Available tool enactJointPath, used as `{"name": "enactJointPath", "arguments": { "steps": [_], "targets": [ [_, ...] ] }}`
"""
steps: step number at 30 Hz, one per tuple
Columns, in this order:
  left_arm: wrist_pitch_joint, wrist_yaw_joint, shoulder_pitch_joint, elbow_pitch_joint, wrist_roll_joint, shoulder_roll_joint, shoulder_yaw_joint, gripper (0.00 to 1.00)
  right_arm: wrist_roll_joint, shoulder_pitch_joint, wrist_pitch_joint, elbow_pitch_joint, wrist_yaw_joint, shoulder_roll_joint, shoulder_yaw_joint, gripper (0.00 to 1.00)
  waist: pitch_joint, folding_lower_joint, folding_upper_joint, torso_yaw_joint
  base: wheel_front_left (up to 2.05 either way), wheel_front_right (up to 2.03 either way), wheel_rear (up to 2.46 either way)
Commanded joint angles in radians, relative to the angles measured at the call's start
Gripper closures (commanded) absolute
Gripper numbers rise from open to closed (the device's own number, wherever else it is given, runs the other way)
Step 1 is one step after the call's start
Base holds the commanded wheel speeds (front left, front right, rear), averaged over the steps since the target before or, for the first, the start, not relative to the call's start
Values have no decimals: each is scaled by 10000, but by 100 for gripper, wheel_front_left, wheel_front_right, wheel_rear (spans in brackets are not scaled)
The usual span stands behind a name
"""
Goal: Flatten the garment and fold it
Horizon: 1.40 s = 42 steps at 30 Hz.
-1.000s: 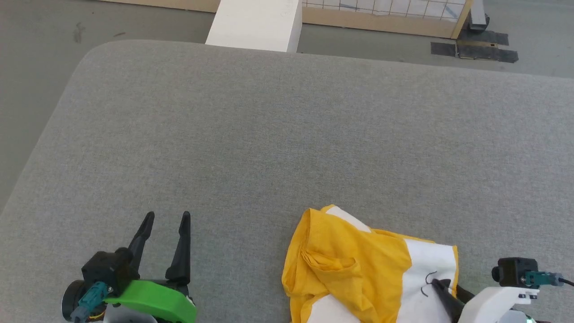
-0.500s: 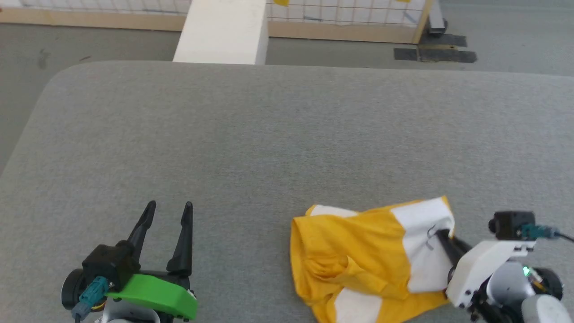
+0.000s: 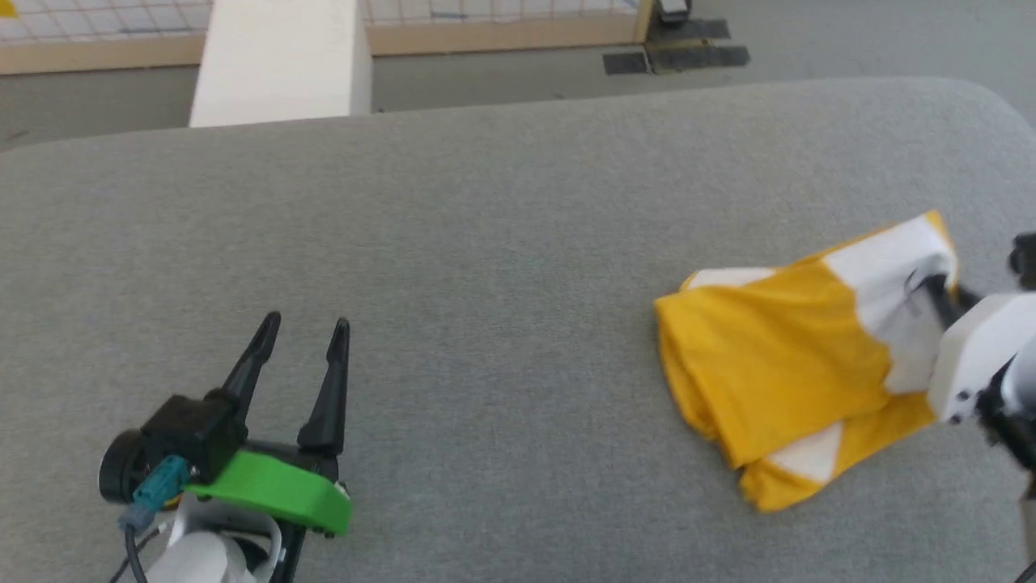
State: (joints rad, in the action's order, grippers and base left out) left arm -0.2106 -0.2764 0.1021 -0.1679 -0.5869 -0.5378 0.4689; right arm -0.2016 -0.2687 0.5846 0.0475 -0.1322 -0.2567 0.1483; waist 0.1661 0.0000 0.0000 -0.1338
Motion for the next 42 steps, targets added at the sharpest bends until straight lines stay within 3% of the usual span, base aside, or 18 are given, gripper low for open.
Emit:
{"name": "enactJointPath", "arguments": {
  "steps": [1, 12, 24, 30, 31, 33, 34, 35, 42],
  "targets": [
    [56, 47, 303, -59, 136, -102, -1, 0, 65, -401, 80, -35, 15, -217, 40, 100, 708, 0, 0, -543, 0, 0, 0],
    [814, -120, 1524, -753, 1002, -828, -57, 0, 652, -2388, 17, 484, 15, -1986, 68, 100, 2703, 0, 0, -1231, 0, 0, 0],
    [1490, -189, 2579, -2089, 1832, -1579, -163, 0, 1820, -3524, -500, 1691, 15, -2324, 2011, 100, 4353, 0, 0, -1515, 0, 0, 0],
    [1346, -343, 2593, -2268, 1964, -1647, -287, 0, 2300, -3834, -1097, 2529, 15, -2222, 2352, 100, 4739, 0, 0, -1392, 0, 0, 0],
    [1317, -371, 2580, -2307, 1979, -1667, -315, 0, 2374, -3906, -1211, 2706, 15, -2180, 2399, 88, 4802, 0, 0, -1372, 0, 0, 0],
    [1217, -462, 2534, -2390, 1892, -1610, -421, 0, 2495, -4019, -1389, 3026, 15, -2126, 2441, 47, 4871, 0, 0, -1329, 0, 0, 0],
    [1177, -480, 2514, -2428, 1843, -1592, -459, 0, 2547, -4069, -1470, 3153, 15, -2131, 2446, 17, 4893, 0, 0, -1310, 0, 0, 0],
    [1122, -498, 2496, -2474, 1787, -1572, -508, 0, 2600, -4144, -1569, 3304, 15, -2155, 2473, 0, 4916, 0, 0, -1288, 0, 0, 0],
    [614, -584, 2401, -2516, 1496, -1349, -753, 0, 2846, -4496, -2126, 4064, 15, -2304, 2483, 0, 4732, 0, 0, -1106, 0, 0, 0]
  ]
}}
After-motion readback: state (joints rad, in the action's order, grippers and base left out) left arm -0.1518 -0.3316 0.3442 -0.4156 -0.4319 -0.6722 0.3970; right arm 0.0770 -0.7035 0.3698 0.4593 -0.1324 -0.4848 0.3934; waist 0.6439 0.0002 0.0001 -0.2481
